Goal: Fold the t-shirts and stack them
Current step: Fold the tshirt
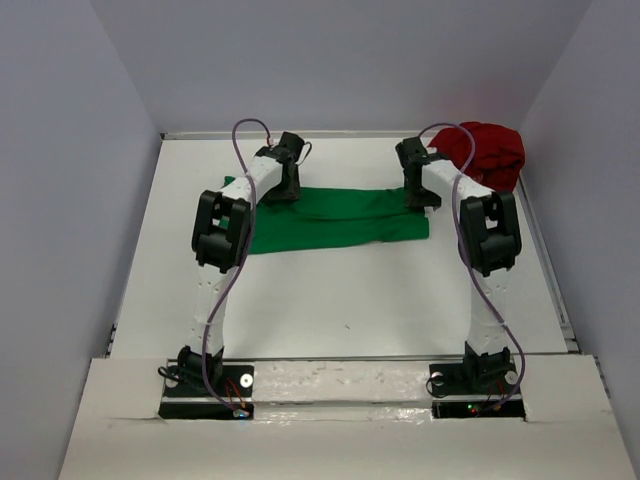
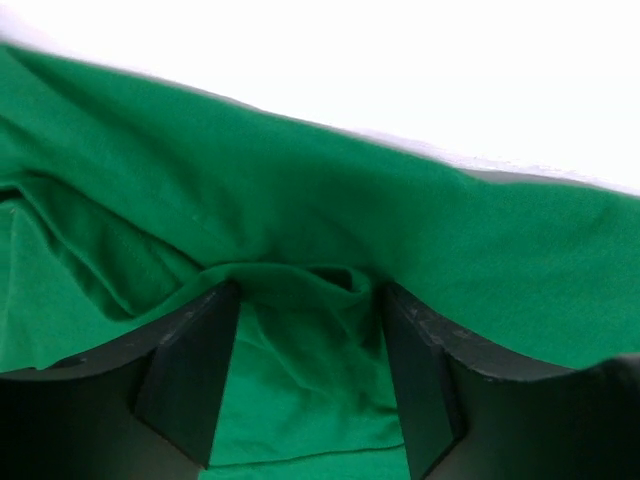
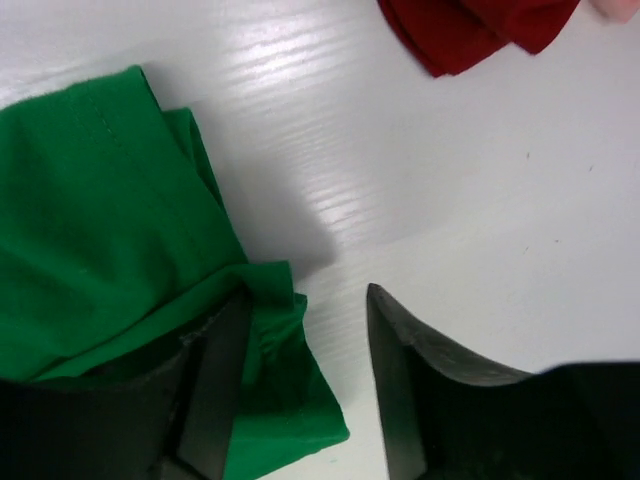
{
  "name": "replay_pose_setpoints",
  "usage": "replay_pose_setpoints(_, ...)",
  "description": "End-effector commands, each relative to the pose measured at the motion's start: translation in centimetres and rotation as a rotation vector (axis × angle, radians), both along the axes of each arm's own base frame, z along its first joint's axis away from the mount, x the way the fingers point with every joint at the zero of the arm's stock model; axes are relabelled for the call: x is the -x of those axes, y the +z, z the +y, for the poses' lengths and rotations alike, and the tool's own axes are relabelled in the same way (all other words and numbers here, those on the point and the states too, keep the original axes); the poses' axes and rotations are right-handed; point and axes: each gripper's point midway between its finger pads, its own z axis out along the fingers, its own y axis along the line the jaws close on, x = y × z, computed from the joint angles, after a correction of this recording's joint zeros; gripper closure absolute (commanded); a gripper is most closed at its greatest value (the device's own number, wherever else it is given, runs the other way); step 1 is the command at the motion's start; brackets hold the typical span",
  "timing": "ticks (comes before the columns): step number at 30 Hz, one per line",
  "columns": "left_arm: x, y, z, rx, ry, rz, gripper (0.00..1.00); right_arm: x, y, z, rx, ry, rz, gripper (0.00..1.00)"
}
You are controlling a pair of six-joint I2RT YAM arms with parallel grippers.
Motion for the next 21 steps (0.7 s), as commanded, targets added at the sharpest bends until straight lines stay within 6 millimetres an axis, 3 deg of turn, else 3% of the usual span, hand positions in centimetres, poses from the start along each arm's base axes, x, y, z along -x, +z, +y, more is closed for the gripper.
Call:
replay_pose_setpoints(1,0.8,5.1,1.0,-0.095,0.05,-0.1,0.25,-2.7,4.4,0.0,-0.014,0.033,-0.124,0.35)
replay_pose_setpoints(7,0.9,11.9,2.0,-0.115,0.127,-0.277,0.11,-3.4,7.6,-0.3,0.014,0.069,-0.178,0.24)
replay_pose_setpoints(9,1.0,13.3,2.5,-0.134,0.144,-0.307,0.01,-3.7,8.4,-0.2,0.013,0.079,-0.192,0.23)
replay_pose_setpoints(11,1.4,14.7,2.9,-0.144,0.165,-0.329,0.01,-3.8,8.9,-0.1,0.014,0.101,-0.196,0.23)
replay_pose_setpoints(17,3.9,16.0,2.8,-0.124,0.169,-0.338,0.02,-4.3,11.0,0.9,-0.027,0.173,-0.238,0.23)
replay_pose_setpoints(20,5.7,14.3,2.1,-0.063,0.151,-0.283,0.12,-4.3,11.7,2.7,-0.116,0.238,-0.247,0.31)
replay_pose_setpoints(21,6.2,13.6,1.5,-0.019,0.143,-0.263,0.22,-4.2,11.7,3.2,-0.142,0.263,-0.247,0.34)
